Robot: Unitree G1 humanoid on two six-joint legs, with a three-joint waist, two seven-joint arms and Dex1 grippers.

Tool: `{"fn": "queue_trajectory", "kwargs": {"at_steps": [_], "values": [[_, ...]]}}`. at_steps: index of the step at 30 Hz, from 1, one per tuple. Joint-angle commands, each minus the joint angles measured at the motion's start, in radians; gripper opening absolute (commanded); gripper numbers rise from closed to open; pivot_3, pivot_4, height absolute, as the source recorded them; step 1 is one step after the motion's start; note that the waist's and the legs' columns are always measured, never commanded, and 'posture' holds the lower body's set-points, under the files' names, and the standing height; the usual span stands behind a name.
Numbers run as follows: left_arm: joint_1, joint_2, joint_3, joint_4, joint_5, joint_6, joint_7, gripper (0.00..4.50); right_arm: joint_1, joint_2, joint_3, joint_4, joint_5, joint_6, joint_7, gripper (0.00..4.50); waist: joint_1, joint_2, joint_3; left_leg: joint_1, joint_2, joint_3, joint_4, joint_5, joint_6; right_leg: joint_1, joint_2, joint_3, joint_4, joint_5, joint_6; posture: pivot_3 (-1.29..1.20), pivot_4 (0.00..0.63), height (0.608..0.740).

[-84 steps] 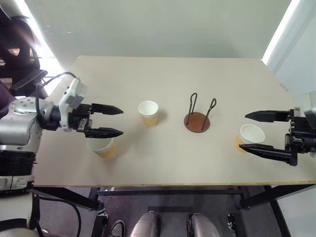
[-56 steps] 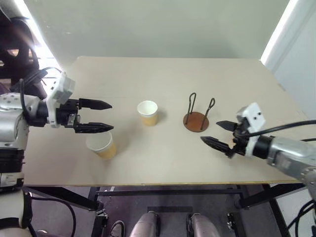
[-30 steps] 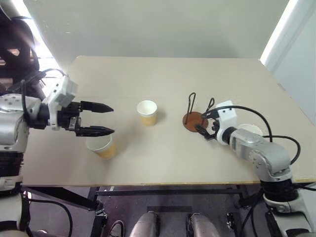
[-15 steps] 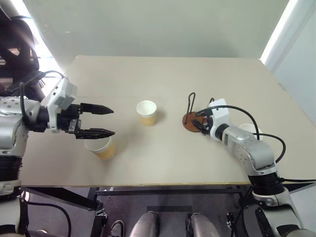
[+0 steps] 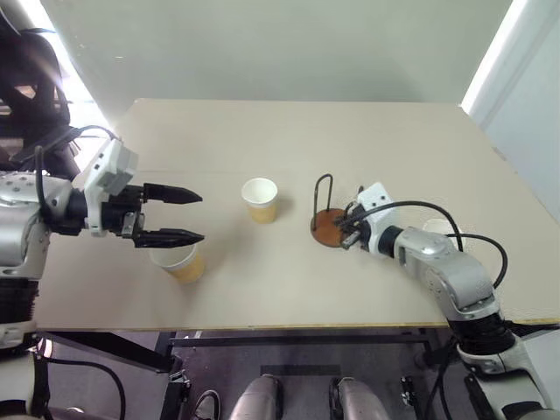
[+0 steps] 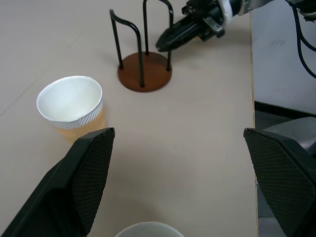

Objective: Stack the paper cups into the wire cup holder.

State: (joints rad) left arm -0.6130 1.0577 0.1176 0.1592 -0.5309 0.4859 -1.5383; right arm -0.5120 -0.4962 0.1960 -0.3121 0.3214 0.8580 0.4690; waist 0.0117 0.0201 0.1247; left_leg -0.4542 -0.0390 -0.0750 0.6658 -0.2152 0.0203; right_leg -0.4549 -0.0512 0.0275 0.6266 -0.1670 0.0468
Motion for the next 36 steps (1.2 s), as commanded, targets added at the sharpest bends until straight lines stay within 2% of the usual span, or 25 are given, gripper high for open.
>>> {"fn": "queue_trajectory", "kwargs": {"at_steps": [1,9,17,30,36], "values": [[-0.031,0.014,0.019,-0.006,-0.004,-0.003,-0.001,4.50,0.008,-0.036,0.009,-0.111,0.040,0.009,0.084,0.03,0.000,0.000,0.000,0.000,0.000,0.000,0.000,0.000,0.000,0.000,0.000,0.000,0.000,0.000,0.000,0.00,0.150,0.740],[-0.047,0.007,0.004,0.003,0.003,-0.001,-0.010,4.50,0.050,-0.074,0.014,-0.250,0.140,0.025,0.217,0.03,-0.001,-0.002,0.000,0.000,0.000,0.000,-0.001,0.001,-0.001,0.000,0.000,0.000,0.000,0.000,-0.001,0.00,0.150,0.740],[-0.049,0.011,-0.002,0.002,0.002,0.005,-0.018,4.50,0.084,-0.068,0.014,-0.303,0.193,0.043,0.229,0.03,-0.001,-0.003,0.000,0.001,0.000,0.000,-0.001,0.004,-0.001,0.000,0.000,0.000,0.000,0.000,-0.002,0.00,0.150,0.740],[-0.078,0.006,-0.023,0.020,0.015,0.006,-0.032,4.50,0.105,-0.089,0.046,-0.292,0.155,0.020,0.227,0.03,-0.001,-0.004,0.000,0.000,0.000,-0.001,-0.002,0.005,-0.001,0.000,0.000,0.000,0.000,0.001,-0.004,0.00,0.150,0.740],[-0.090,0.003,-0.032,0.029,0.018,0.002,-0.036,4.50,0.117,-0.101,0.080,-0.247,0.105,-0.055,0.247,0.03,-0.001,-0.004,0.000,0.000,0.000,-0.001,-0.002,0.005,-0.001,0.000,0.000,0.000,0.000,0.001,-0.004,0.00,0.150,0.740]]}}
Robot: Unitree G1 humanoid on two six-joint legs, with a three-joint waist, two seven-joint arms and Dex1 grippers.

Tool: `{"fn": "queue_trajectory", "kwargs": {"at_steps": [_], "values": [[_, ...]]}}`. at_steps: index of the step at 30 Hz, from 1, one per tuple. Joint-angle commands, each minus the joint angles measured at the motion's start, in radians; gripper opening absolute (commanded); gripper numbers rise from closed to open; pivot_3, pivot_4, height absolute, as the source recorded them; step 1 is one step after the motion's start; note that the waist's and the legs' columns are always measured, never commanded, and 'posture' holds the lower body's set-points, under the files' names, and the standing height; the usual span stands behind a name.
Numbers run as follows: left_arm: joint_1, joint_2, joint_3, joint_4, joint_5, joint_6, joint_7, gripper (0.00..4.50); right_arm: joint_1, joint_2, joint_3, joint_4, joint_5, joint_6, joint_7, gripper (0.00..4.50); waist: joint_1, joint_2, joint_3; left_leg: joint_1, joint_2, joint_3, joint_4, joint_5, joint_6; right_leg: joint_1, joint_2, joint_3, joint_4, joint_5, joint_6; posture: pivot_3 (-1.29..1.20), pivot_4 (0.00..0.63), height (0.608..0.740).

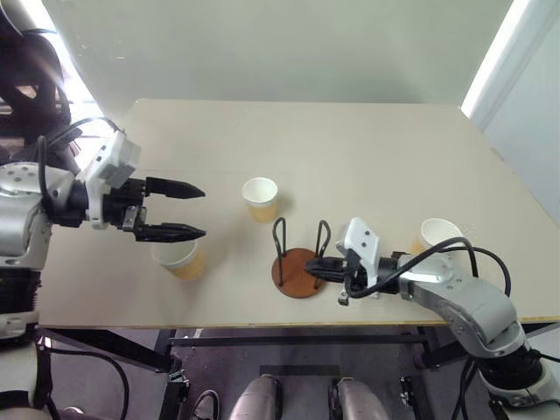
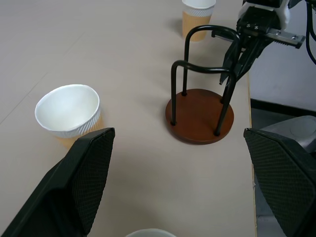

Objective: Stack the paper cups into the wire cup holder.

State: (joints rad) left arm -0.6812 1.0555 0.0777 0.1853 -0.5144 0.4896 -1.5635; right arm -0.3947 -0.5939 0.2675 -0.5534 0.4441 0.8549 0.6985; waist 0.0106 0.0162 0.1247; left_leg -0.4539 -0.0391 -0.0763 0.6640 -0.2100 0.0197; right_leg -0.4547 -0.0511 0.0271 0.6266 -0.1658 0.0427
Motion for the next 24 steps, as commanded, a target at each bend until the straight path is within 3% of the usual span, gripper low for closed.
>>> {"fn": "queue_trajectory", "kwargs": {"at_steps": [1,22,24], "values": [[-0.023,0.005,0.007,0.004,0.002,-0.003,-0.011,4.50,0.000,-0.003,0.011,0.001,-0.023,-0.061,0.022,0.03,0.000,0.000,0.000,0.000,0.000,0.000,0.000,0.000,0.000,0.000,0.000,0.000,0.000,0.000,0.000,0.00,0.150,0.740],[-0.022,0.013,0.011,0.002,0.000,-0.005,-0.010,4.50,0.005,-0.011,0.040,0.076,-0.079,-0.164,0.113,0.03,0.000,-0.001,0.000,0.000,0.000,0.000,0.000,0.000,0.000,0.000,0.000,0.000,0.000,0.000,0.000,0.00,0.150,0.740],[-0.024,0.012,0.011,0.004,0.001,-0.006,-0.011,4.50,0.003,-0.010,0.038,0.079,-0.076,-0.158,0.117,0.55,0.000,-0.001,0.000,0.000,0.000,0.000,0.000,0.000,0.000,0.000,0.000,0.000,0.000,0.000,0.000,0.00,0.150,0.740]]}}
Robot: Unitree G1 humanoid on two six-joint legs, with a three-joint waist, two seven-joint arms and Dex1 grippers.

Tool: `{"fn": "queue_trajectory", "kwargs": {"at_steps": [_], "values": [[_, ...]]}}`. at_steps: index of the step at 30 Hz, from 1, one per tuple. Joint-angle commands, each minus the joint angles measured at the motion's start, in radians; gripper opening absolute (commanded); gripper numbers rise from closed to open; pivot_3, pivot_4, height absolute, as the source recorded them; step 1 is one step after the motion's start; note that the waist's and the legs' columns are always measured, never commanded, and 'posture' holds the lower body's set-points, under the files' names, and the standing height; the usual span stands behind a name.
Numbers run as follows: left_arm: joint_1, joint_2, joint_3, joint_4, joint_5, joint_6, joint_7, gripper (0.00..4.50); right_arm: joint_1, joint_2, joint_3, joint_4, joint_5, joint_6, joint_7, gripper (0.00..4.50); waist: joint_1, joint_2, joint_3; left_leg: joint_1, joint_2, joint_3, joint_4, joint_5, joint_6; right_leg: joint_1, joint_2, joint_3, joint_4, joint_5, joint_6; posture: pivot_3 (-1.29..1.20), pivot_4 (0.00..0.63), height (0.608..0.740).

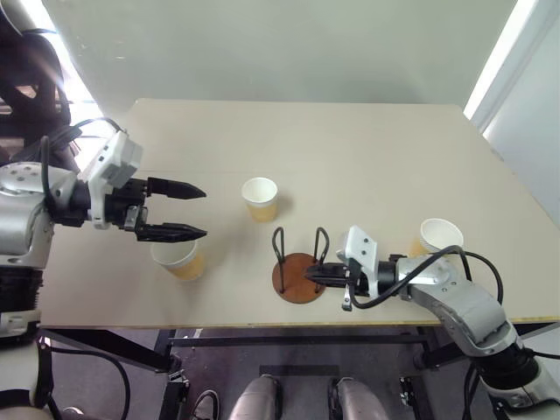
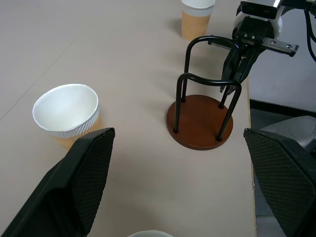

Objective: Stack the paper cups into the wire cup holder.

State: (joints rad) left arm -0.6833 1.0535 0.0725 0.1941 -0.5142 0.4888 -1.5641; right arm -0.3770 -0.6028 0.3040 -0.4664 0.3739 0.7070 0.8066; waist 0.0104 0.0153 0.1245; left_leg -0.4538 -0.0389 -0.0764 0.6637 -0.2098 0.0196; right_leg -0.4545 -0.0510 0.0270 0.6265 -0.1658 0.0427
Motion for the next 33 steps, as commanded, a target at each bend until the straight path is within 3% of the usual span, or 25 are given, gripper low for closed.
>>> {"fn": "queue_trajectory", "kwargs": {"at_steps": [1,9,15,18,24,28,33], "values": [[-0.022,0.014,0.016,-0.005,0.001,-0.005,-0.010,4.50,-0.015,-0.002,0.000,-0.009,-0.005,-0.009,0.014,0.77,0.000,0.000,0.000,0.000,0.000,0.000,0.000,0.000,0.000,0.000,0.000,0.000,0.000,0.000,0.000,0.00,0.150,0.740],[-0.029,0.013,0.013,-0.001,0.003,-0.010,-0.012,4.50,-0.020,-0.034,-0.008,-0.033,-0.008,0.007,0.032,3.51,0.000,0.000,0.000,0.000,0.000,0.000,0.000,0.000,0.000,0.000,0.000,0.000,0.000,0.000,0.000,0.00,0.150,0.740],[-0.066,0.037,0.020,0.038,0.018,-0.040,-0.035,4.50,-0.025,-0.186,-0.108,-0.091,0.030,0.079,0.085,3.51,0.001,0.000,0.000,-0.001,0.000,0.000,0.000,0.000,0.000,0.000,0.000,0.000,0.000,0.000,0.000,0.00,0.150,0.740],[-0.184,0.054,0.084,0.122,-0.031,-0.019,-0.034,4.50,0.046,-0.391,-0.302,-0.111,0.088,0.127,0.180,3.51,0.010,-0.004,0.002,-0.003,-0.001,0.000,0.000,0.000,0.000,0.000,0.000,0.000,-0.001,0.000,0.000,0.00,0.150,0.740],[-0.218,0.081,0.074,0.172,-0.027,-0.043,-0.050,4.50,0.078,-0.535,-0.597,-0.182,0.273,0.253,0.252,3.51,0.003,-0.005,0.001,0.000,-0.001,0.000,-0.004,-0.002,-0.002,0.000,0.000,0.001,-0.002,-0.003,0.001,0.00,0.150,0.740],[-0.219,0.084,0.067,0.177,-0.030,-0.048,-0.050,4.50,0.086,-0.552,-0.626,-0.192,0.317,0.272,0.238,3.51,0.001,-0.006,0.001,0.000,0.001,-0.001,-0.006,-0.002,-0.004,-0.001,0.002,0.001,-0.002,-0.005,0.001,0.00,0.150,0.740],[-0.128,0.011,0.009,0.048,-0.053,-0.030,-0.050,4.50,0.086,-0.679,-0.576,-0.033,0.176,0.171,0.253,3.51,0.005,-0.003,0.002,-0.001,-0.001,-0.001,-0.004,-0.002,-0.003,0.000,-0.001,0.001,-0.002,-0.006,0.004,0.00,0.150,0.740]]}}
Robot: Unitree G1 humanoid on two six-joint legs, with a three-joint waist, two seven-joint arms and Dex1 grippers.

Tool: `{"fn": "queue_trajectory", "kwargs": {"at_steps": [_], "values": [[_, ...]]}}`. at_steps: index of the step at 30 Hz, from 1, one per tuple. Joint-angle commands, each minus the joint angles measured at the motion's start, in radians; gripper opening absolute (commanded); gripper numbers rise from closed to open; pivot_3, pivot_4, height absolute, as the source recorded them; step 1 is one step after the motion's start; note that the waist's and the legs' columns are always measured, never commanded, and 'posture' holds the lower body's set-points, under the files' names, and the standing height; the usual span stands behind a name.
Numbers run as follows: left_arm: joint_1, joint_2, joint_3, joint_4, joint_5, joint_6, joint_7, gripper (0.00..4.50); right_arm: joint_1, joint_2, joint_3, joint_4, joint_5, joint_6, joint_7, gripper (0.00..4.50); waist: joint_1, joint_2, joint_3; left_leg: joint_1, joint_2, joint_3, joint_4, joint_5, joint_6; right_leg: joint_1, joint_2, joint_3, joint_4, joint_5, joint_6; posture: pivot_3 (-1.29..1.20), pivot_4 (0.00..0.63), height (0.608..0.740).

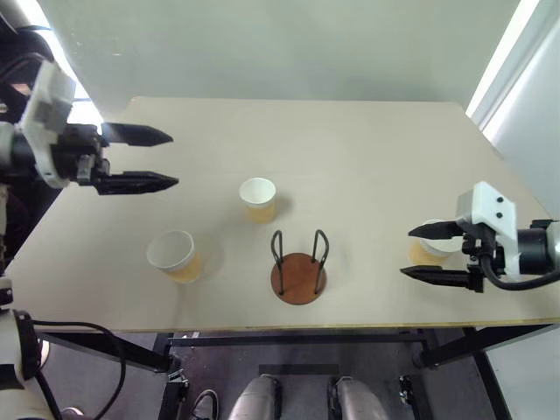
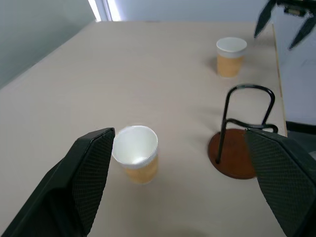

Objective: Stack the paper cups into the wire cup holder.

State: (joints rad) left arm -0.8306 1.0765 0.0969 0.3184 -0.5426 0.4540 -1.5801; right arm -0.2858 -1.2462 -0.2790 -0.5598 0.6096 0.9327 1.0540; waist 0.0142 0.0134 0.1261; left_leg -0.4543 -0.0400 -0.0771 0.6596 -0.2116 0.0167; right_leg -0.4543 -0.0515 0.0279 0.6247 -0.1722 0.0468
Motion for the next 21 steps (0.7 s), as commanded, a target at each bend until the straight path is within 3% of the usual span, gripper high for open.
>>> {"fn": "queue_trajectory", "kwargs": {"at_steps": [1,10,21], "values": [[0.024,-0.013,-0.015,-0.089,-0.027,0.008,-0.034,4.50,-0.003,-0.041,0.015,0.071,-0.065,-0.067,0.007,3.51,0.003,-0.003,0.001,0.000,0.000,0.000,0.001,0.000,0.001,0.001,0.000,0.000,0.000,0.000,0.000,0.00,0.150,0.740],[0.044,-0.005,0.017,-0.189,-0.091,0.067,-0.027,4.50,-0.016,-0.062,0.092,0.198,-0.157,-0.178,0.038,3.51,0.001,-0.005,0.002,0.000,0.000,-0.001,0.004,0.001,0.009,0.001,0.000,-0.001,0.001,0.002,0.002,0.00,0.150,0.740],[0.138,0.016,0.067,-0.232,-0.110,0.098,0.006,4.50,-0.085,0.037,0.284,0.337,-0.272,-0.284,0.049,3.51,-0.003,-0.005,0.002,0.001,0.001,-0.001,0.004,0.003,0.010,0.002,0.001,-0.001,0.001,0.004,0.002,0.00,0.150,0.740]]}}
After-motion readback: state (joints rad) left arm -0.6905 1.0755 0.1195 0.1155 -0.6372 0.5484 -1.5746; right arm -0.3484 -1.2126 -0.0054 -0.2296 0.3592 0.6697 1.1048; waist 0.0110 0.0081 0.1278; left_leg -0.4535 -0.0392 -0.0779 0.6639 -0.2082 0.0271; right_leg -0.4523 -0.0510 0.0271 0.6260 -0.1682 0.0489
